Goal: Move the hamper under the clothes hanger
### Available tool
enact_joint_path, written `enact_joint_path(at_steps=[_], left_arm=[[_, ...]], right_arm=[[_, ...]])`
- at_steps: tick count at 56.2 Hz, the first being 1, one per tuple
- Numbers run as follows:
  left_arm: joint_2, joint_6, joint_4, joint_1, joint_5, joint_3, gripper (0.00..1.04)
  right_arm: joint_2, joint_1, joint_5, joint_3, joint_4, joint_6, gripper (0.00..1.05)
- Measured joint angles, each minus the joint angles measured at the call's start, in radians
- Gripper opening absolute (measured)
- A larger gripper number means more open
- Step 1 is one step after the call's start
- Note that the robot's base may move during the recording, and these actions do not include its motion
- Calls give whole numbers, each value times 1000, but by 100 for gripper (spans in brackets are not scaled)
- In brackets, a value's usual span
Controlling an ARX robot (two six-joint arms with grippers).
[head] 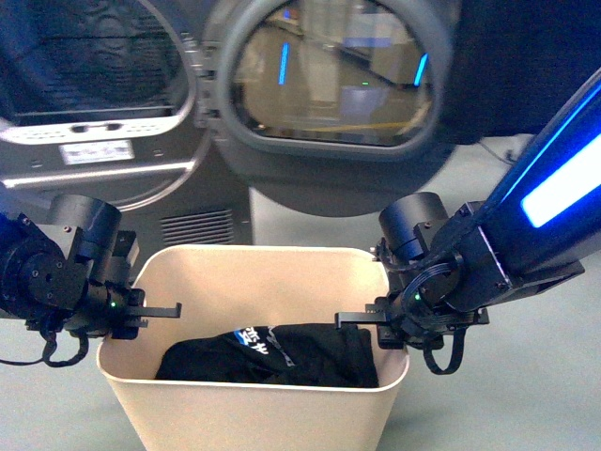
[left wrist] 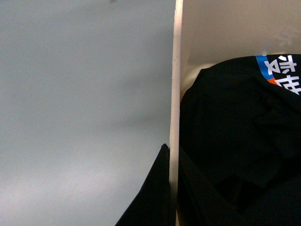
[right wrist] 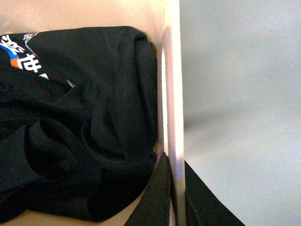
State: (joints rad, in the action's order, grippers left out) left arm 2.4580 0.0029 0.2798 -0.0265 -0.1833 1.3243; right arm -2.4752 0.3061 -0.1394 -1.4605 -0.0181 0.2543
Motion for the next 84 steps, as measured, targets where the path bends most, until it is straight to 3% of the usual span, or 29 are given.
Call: enact_joint_path(at_steps=[84], left_arm=[[-2,-2,2,-18,2,3,4]], right_arm=[[13,-13,-12,4,0,-4,3]])
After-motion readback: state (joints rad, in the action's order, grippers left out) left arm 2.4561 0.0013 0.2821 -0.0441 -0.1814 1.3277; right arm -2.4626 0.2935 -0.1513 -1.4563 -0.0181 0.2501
